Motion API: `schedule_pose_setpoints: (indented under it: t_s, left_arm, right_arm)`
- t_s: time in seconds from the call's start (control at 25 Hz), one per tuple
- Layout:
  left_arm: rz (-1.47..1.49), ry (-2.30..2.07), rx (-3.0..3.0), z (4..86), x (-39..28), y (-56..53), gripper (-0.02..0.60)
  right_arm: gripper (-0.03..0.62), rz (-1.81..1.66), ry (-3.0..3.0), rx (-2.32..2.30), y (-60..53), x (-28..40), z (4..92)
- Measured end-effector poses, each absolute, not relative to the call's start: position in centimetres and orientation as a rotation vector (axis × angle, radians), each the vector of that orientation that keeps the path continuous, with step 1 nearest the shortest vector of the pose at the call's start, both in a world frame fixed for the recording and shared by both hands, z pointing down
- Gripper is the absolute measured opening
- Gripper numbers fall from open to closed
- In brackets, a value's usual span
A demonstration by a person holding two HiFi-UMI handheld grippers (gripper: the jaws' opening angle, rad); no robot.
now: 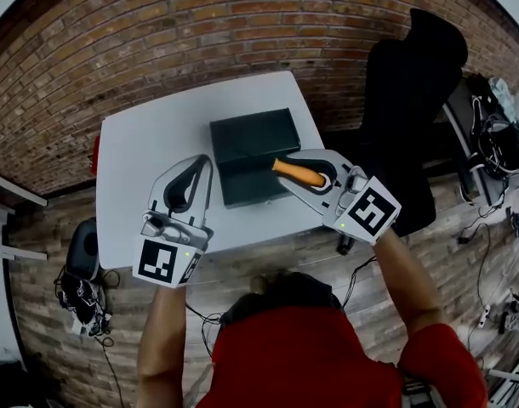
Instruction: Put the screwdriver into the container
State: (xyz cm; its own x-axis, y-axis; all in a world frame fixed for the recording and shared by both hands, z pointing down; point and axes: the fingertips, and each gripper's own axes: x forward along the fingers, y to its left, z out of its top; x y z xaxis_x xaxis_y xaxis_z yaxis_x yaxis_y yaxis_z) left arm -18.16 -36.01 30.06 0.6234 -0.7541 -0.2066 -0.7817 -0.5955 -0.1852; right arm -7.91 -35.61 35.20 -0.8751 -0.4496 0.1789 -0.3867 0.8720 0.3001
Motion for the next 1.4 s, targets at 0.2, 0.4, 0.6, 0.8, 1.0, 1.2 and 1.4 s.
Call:
schedule_pose_setpoints:
  t_s: [0.2,0.4,0.6,0.8,1.0,1.2,1.4]
  left_arm:
    - [0.181,1.267,-2.629,31.5,-17.3,-37.4,0.011]
    - [0.201,1.339,-2.629,32.6,-16.9,-38.8,0.011]
    - [0.18,1.407,-2.626,33.7,-17.6,-39.5,0.011]
    - [0.157,1.444,-2.62,34.3,-18.0,-39.7,0.011]
    - [0.138,1.458,-2.625,34.8,-18.1,-39.8,0.011]
    - [0.123,1.473,-2.627,35.2,-18.3,-39.7,0.011]
    - [0.109,1.492,-2.63,35.6,-18.8,-39.8,0.011]
  right_arm:
    - [0.106,-0.306,-2.712,0.551,-37.3,-7.8,39.2]
    - [0.106,-0.267,-2.652,0.457,-38.8,-8.3,43.1]
    - [0.106,-0.203,-2.574,0.401,-40.7,-8.9,47.4]
    - [0.106,-0.187,-2.484,0.329,-41.6,-9.8,51.5]
    - [0.106,-0.159,-2.406,0.303,-42.6,-10.2,55.0]
    - [0.106,-0.142,-2.352,0.27,-43.2,-10.6,57.0]
    - [0.106,-0.113,-2.322,0.257,-43.7,-11.3,58.2]
